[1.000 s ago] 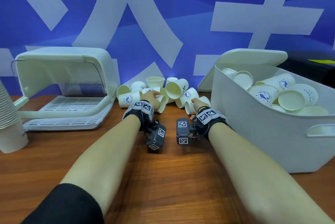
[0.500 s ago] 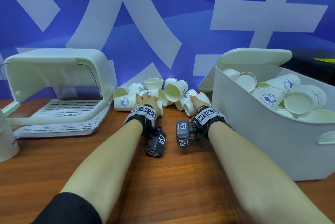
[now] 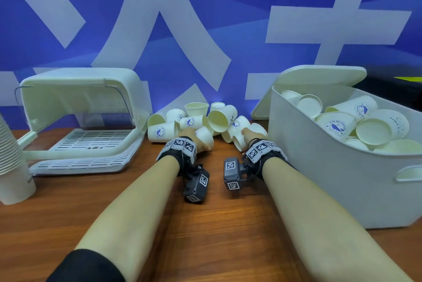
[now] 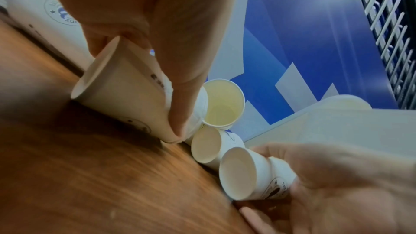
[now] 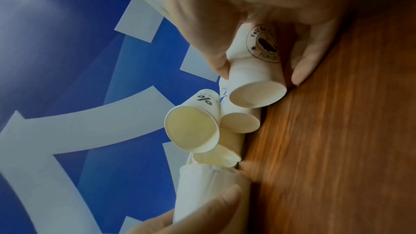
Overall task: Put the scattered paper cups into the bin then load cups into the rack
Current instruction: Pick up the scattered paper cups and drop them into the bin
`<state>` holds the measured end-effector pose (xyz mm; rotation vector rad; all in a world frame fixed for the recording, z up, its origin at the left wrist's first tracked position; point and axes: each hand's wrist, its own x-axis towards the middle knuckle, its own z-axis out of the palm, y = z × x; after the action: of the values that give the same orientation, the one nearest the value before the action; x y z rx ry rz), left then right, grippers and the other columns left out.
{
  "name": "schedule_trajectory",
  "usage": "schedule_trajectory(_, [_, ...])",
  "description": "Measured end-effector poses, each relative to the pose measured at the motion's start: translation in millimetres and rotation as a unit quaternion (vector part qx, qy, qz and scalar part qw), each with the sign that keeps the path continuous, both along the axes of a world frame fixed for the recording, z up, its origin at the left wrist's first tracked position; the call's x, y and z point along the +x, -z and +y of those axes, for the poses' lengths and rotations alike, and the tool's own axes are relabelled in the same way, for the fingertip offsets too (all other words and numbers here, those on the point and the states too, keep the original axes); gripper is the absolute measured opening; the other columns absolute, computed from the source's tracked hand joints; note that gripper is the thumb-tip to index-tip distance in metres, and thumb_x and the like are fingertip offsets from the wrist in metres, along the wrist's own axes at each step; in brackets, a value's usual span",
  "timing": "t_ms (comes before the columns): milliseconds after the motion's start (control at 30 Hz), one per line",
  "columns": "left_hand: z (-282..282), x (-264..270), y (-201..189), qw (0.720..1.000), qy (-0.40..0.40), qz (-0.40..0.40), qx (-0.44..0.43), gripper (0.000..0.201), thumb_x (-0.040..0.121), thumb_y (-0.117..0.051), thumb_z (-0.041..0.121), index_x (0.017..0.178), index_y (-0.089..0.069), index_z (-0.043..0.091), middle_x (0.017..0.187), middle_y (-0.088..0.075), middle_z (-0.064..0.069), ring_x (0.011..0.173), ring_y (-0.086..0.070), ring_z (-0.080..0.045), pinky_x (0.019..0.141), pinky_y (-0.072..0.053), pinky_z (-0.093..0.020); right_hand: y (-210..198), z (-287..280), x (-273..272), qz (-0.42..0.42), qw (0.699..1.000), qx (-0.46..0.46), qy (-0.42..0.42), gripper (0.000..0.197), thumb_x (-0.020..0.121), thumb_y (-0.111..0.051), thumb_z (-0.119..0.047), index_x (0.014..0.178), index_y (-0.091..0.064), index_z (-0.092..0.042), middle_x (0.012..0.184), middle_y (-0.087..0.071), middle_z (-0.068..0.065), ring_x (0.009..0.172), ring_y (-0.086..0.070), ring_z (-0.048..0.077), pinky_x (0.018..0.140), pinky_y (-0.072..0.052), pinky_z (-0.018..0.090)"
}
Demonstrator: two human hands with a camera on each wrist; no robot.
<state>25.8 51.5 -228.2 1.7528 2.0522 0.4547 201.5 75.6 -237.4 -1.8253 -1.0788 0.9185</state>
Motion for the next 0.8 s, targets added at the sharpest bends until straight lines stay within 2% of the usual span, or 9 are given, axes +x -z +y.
schedule_trajectory(67, [-2.4,-1.7,-0.2,1.0,0.004,-0.02,-0.004,0.07,0.077,-0.077,0.037,0.133,-0.047,0.009,0.12,-0.035,0.007,0.12,-0.044,-0.025,0.098,-0.034,-0.028,-0.7,-6.0,-1.5,-0.013,1.0,-0.003,-0.019,0.04,0.095,-0.049,-0.023,0.13,-0.049,-0.004,0.111,-0.054,0.014,0.107,-0.056,0.031,0.088,-0.051,0.041])
schedule_trajectory(133, [-7.2,-1.7,-2.6,0.999,-0.008,-0.031,-0.012,0.084,0.072,-0.078,0.046,0.14,-0.04,0.013,0.144,-0.034,-0.001,0.135,-0.034,-0.024,0.109,-0.027,-0.031,-3.8,-13.7,-0.4,-0.032,0.999,-0.013,-0.009,0.044,0.094,-0.053,-0.022,0.131,-0.047,0.0,0.122,-0.055,0.019,0.115,-0.056,0.034,0.098,-0.047,0.04])
schedule_trajectory(200, [-12.9,-1.9,-5.7,0.998,-0.021,-0.053,-0.015,0.092,0.07,-0.078,0.049,0.143,-0.035,0.012,0.15,-0.027,-0.005,0.135,-0.035,-0.026,0.113,-0.026,-0.034,-4.6,-22.6,-0.9,-0.009,1.0,-0.025,-0.004,0.048,0.089,-0.061,-0.024,0.132,-0.048,-0.005,0.13,-0.055,0.015,0.116,-0.056,0.031,0.096,-0.048,0.035])
schedule_trajectory(333, [-27.0,1.0,-12.4,0.994,-0.036,-0.106,-0.001,0.1,0.076,-0.077,0.039,0.146,-0.017,-0.002,0.138,-0.045,-0.016,0.125,-0.047,-0.03,0.102,-0.04,-0.036,-6.0,-34.0,-1.4,0.03,0.998,-0.045,-0.022,0.061,0.083,-0.071,-0.031,0.134,-0.046,-0.007,0.13,-0.056,0.014,0.112,-0.06,0.032,0.096,-0.051,0.042])
schedule_trajectory(433, [-31.9,3.8,-14.3,0.993,-0.036,-0.113,0.007,0.112,0.072,-0.077,0.049,0.147,-0.011,-0.002,0.135,-0.049,-0.016,0.123,-0.049,-0.028,0.102,-0.041,-0.034,-9.4,-46.1,-0.1,0.029,0.998,-0.046,-0.031,0.064,0.081,-0.075,-0.028,0.135,-0.047,-0.009,0.131,-0.057,0.012,0.111,-0.06,0.029,0.088,-0.05,0.034])
schedule_trajectory(567, [-43.1,10.0,-19.1,0.995,-0.021,-0.085,0.044,0.091,0.072,-0.073,0.056,0.137,-0.037,0.003,0.132,-0.049,-0.012,0.124,-0.044,-0.025,0.092,-0.033,-0.026,-11.8,-62.9,0.4,0.007,0.997,-0.038,-0.066,0.059,0.08,-0.077,-0.019,0.132,-0.052,-0.01,0.127,-0.06,0.011,0.109,-0.061,0.027,0.092,-0.051,0.036])
schedule_trajectory(633, [-49.3,14.0,-21.1,0.997,-0.006,-0.064,0.049,0.078,0.077,-0.066,0.059,0.132,-0.045,0.007,0.124,-0.053,-0.008,0.125,-0.044,-0.023,0.096,-0.029,-0.027,-12.8,-70.2,1.4,-0.008,0.996,-0.04,-0.076,0.058,0.082,-0.075,-0.019,0.134,-0.051,-0.01,0.128,-0.059,0.012,0.105,-0.06,0.026,0.09,-0.051,0.034])
schedule_trajectory(733, [-53.0,17.3,-22.4,0.998,-0.005,-0.05,0.041,0.066,0.081,-0.056,0.065,0.116,-0.054,0.009,0.096,-0.052,-0.003,0.119,-0.051,-0.02,0.105,-0.026,-0.027,-14.0,-78.2,3.4,-0.001,0.996,-0.033,-0.087,0.056,0.082,-0.074,-0.021,0.132,-0.052,-0.013,0.126,-0.06,0.012,0.104,-0.06,0.026,0.085,-0.05,0.031])
schedule_trajectory(800, [-54.3,19.8,-22.5,0.997,-0.008,-0.051,0.052,0.065,0.082,-0.054,0.065,0.116,-0.054,0.009,0.092,-0.048,0.0,0.114,-0.052,-0.019,0.106,-0.025,-0.027,-17.4,-82.9,2.8,0.007,0.996,-0.02,-0.09,0.049,0.081,-0.073,-0.02,0.126,-0.054,-0.015,0.118,-0.062,0.011,0.106,-0.061,0.027,0.088,-0.051,0.032])
